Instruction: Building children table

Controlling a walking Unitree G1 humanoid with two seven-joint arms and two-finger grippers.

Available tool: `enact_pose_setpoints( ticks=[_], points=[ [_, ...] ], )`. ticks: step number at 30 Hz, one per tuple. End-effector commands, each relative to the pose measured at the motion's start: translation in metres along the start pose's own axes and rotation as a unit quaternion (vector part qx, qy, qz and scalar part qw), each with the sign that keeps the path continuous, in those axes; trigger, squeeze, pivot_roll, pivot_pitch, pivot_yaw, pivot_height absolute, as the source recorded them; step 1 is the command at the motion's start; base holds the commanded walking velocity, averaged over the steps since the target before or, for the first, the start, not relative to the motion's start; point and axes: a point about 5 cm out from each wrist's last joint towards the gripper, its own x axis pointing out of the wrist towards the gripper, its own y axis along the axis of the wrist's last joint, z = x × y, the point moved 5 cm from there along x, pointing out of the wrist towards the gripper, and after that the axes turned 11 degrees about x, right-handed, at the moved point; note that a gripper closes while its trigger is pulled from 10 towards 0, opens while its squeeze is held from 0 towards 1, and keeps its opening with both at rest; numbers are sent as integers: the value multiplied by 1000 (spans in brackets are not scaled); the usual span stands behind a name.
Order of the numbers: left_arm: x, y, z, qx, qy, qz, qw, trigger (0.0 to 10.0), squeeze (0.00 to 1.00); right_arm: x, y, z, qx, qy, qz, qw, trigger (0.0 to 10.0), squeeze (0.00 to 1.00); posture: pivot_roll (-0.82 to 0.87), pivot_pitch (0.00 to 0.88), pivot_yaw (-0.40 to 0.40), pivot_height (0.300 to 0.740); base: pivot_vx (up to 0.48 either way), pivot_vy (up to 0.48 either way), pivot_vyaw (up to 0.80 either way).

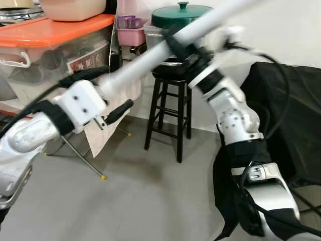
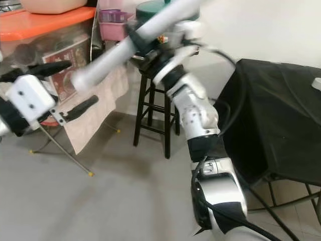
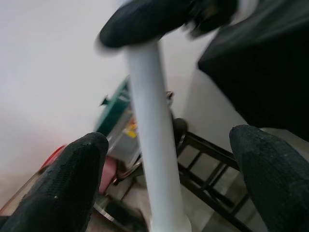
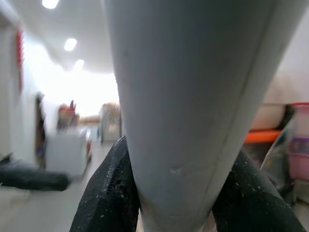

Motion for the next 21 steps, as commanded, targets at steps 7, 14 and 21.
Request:
enact_pose_setpoints(
  ticks=[7,14,21],
  points=[
    [23,28,55,-95,-138,71,983,10000,0,0,-5,-34,-60,105,-41,992,0,0,28,0,3,740,0,0,0],
    [29,16,60,-138,-116,49,982,10000,0,-8,-13,-54,-87,176,-75,978,0,0,23,0,7,740,0,0,0],
    [23,1,39,-145,-73,23,987,10000,0,-16,-19,-45,-126,181,-114,969,0,0,24,0,2,740,0,0,0]
  ],
)
